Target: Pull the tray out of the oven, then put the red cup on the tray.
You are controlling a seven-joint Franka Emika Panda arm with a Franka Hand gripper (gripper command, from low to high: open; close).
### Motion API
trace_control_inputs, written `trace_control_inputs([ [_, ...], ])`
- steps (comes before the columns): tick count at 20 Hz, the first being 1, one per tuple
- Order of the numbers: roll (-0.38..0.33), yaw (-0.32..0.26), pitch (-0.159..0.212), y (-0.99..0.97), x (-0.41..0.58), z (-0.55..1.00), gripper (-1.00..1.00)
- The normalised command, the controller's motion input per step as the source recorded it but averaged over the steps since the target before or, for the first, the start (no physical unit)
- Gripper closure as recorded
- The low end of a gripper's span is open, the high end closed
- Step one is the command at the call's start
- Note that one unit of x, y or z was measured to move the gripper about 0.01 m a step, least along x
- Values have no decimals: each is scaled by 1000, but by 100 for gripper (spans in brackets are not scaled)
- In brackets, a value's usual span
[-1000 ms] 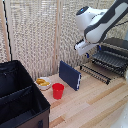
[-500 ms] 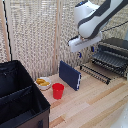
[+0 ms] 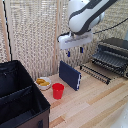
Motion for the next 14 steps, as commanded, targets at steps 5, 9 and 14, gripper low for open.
trace_control_inputs([
  [5, 255, -81, 34, 613, 146, 20, -100],
  [9, 232, -102, 68, 578, 39, -9, -100],
  [14, 186, -116, 103, 477, 0, -93, -100],
])
